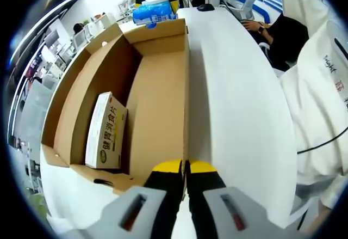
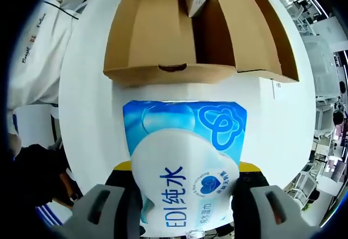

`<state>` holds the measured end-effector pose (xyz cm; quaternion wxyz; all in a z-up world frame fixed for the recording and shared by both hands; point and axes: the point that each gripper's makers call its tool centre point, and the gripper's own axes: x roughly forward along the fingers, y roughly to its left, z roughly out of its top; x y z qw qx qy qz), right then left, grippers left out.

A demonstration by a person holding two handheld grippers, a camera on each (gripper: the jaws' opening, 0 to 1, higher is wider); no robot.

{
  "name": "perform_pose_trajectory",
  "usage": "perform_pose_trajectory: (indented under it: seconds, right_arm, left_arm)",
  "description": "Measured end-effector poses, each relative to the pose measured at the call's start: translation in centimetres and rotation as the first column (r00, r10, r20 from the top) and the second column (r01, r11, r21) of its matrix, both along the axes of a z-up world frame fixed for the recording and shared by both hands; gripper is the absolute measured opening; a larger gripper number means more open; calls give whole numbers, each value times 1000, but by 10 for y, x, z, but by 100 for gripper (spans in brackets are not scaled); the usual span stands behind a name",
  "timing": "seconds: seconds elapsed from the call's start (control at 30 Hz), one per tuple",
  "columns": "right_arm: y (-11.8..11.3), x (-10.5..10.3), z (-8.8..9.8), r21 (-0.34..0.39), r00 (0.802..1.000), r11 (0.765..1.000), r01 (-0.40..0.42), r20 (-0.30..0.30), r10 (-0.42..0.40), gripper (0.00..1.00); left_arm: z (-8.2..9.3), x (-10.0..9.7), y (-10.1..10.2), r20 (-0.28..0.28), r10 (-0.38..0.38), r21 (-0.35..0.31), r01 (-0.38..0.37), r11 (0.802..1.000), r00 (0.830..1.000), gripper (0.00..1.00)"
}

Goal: Operate the shoe box by opening the lid, removing the specified soft item, and placing it in the target area until the item is outside and the box remains undamaged.

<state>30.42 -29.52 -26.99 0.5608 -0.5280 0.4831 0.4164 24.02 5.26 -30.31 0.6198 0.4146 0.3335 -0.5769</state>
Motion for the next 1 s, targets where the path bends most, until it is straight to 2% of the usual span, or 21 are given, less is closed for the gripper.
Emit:
perform_pose_trajectory:
  seconds: [0.33,0.47,0.83,1.0]
  right_arm:
    - [-1,4,-5,4,1000,1000,-11,16,11,66]
    - [-3,4,-6,-13,999,999,-39,15,39,65]
    - [-2,3,-8,-16,999,999,-41,4,41,65]
    - [-3,4,-9,-15,1000,1000,-16,6,16,65]
  left_arm:
    - [0,1,0,-2,-1,0,1,1000,1000,1]
    - [0,1,0,-1,-1,-1,1,1000,1000,1]
    - [1,0,0,1,-1,-2,1,1000,1000,2]
    - [1,0,0,4,-1,-4,1,1000,1000,2]
